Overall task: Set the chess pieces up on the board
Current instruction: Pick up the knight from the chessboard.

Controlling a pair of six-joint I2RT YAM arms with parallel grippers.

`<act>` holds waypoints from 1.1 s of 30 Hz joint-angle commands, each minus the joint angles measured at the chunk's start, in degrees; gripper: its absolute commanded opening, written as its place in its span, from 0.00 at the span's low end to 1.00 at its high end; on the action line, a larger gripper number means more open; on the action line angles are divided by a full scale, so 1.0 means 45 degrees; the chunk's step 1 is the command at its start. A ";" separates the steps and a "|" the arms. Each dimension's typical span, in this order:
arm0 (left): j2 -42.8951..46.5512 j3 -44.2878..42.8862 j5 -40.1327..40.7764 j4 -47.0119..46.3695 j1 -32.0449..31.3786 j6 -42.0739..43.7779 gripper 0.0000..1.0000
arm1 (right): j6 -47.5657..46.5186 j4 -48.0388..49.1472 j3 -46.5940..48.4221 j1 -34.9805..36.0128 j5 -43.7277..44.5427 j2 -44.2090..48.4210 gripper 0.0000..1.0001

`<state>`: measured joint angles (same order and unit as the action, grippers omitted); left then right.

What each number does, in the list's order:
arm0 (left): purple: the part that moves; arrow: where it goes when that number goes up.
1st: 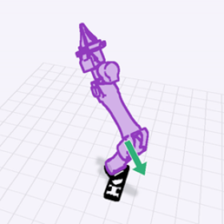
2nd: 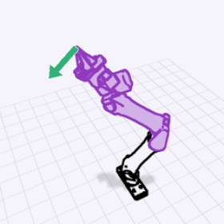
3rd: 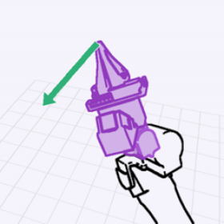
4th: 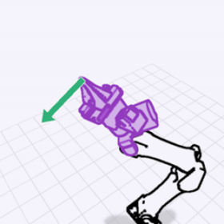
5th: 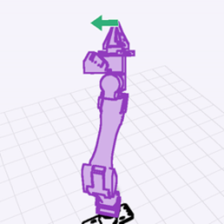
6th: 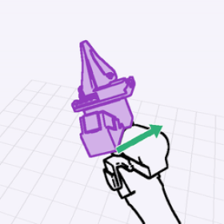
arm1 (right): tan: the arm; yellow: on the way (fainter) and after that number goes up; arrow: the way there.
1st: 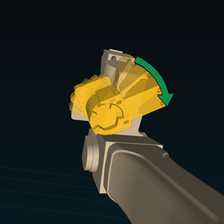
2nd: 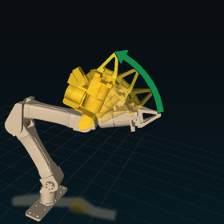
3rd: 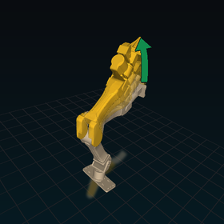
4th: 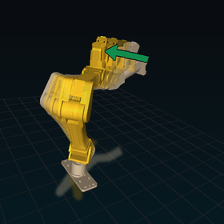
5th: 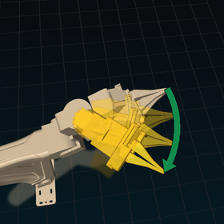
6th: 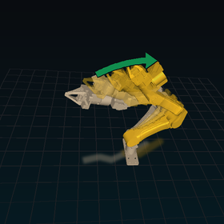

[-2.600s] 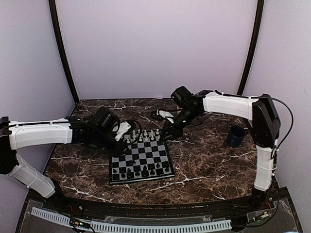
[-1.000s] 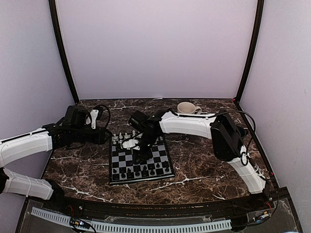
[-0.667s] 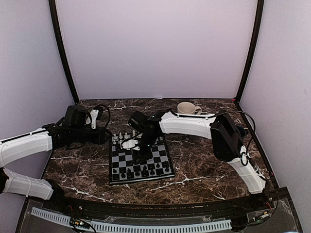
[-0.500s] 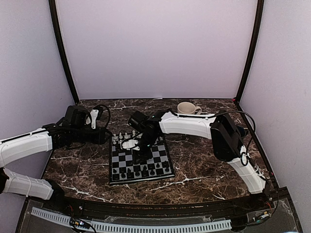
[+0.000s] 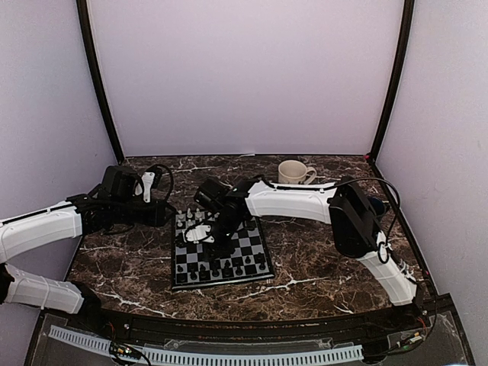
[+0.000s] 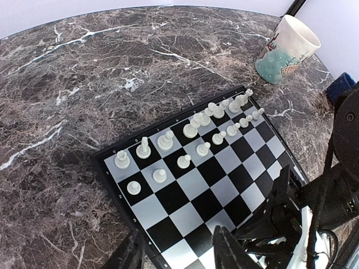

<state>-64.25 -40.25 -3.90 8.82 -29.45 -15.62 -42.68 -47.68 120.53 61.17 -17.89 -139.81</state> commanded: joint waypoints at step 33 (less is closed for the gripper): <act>-0.0800 -0.0214 -0.0524 -0.0562 0.0077 -0.2684 0.44 | 0.1720 0.0408 -0.1159 -0.0885 -0.0385 0.1791 0.12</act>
<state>-66.83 -40.25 -5.15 8.32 -29.45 -20.29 -41.17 -48.88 117.99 60.60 -15.73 -137.38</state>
